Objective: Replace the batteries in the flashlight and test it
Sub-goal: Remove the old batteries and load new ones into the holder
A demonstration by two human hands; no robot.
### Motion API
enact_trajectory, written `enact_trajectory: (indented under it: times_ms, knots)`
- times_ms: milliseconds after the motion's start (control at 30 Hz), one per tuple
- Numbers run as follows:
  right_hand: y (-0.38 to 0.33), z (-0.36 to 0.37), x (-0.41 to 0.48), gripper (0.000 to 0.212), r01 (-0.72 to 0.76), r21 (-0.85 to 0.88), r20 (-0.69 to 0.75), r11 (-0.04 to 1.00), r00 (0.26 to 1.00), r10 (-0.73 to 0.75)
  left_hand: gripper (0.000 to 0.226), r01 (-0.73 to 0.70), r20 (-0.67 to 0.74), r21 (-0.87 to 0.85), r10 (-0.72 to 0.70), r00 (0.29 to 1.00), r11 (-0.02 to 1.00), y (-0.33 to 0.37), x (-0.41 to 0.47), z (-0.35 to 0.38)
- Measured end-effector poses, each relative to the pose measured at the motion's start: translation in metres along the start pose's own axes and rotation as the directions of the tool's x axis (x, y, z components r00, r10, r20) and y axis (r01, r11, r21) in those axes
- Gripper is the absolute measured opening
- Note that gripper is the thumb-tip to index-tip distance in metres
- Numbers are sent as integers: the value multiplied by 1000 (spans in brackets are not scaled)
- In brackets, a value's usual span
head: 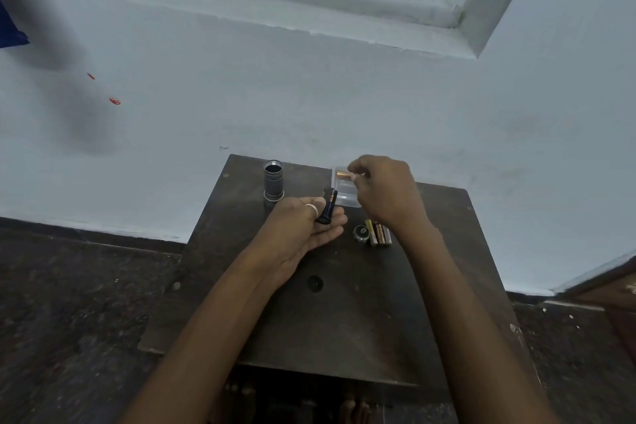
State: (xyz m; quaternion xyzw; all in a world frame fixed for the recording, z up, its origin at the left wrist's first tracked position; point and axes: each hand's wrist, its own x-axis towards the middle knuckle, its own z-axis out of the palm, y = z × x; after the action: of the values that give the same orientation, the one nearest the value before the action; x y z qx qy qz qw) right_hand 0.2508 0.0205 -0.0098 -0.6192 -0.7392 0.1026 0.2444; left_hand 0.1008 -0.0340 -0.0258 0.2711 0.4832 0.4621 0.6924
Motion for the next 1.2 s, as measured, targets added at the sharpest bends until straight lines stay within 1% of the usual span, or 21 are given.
enact_trajectory:
  times_ms: [133, 200, 267, 533, 667, 733, 800, 900, 967, 1033, 1100, 1133, 1200]
  knots:
    - [-8, 10, 27, 32, 4, -181, 118, 984, 993, 18, 25, 16, -25, -12, -16, 1000, 1000, 2, -1, -2]
    - [-12, 15, 36, 30, 23, -303, 152, 953, 988, 25, 25, 32, -28, -20, -32, 999, 999, 2, -2, -1]
    - [-16, 18, 39, 27, 32, -378, 174, 925, 984, 37, 24, 47, -26, -24, -48, 999, 999, 2, -3, -1]
    - [-19, 20, 44, 25, 38, -450, 218, 892, 974, 69, 25, 73, -14, -66, -74, 997, 995, 6, -5, -1]
    - [-19, 17, 43, 22, 23, -430, 213, 902, 974, 77, 24, 76, -10, -84, -77, 997, 994, 6, -6, -2]
    - [-18, 11, 39, 20, -10, -378, 174, 926, 981, 81, 24, 74, -9, -83, -75, 997, 994, 7, -6, -2]
    - [-17, 2, 31, 20, -42, -281, 101, 959, 992, 74, 25, 72, -10, -87, -73, 997, 994, 7, -5, -2]
    - [-18, -10, 15, 20, -69, -65, -17, 995, 998, 68, 26, 69, -8, -92, -70, 997, 993, 7, -6, -2]
    - [-22, -17, 4, 16, -74, 92, -65, 993, 995, 80, 26, 72, -8, -90, -73, 997, 993, 6, -7, -2]
    - [-26, -23, -7, 12, -77, 240, -103, 968, 989, 104, 26, 71, -5, -90, -72, 997, 993, 5, -7, -2]
    - [-27, -26, -19, 12, -97, 365, -148, 926, 976, 160, 27, 65, -4, -86, -65, 998, 994, 4, -6, -1]
    - [-26, -25, -26, 13, -110, 432, -157, 895, 968, 194, 27, 61, -4, -83, -61, 998, 995, 4, -6, -1]
    - [-25, -21, -38, 16, -142, 564, -128, 813, 958, 255, 27, 49, -4, -73, -49, 999, 996, 2, -4, -1]
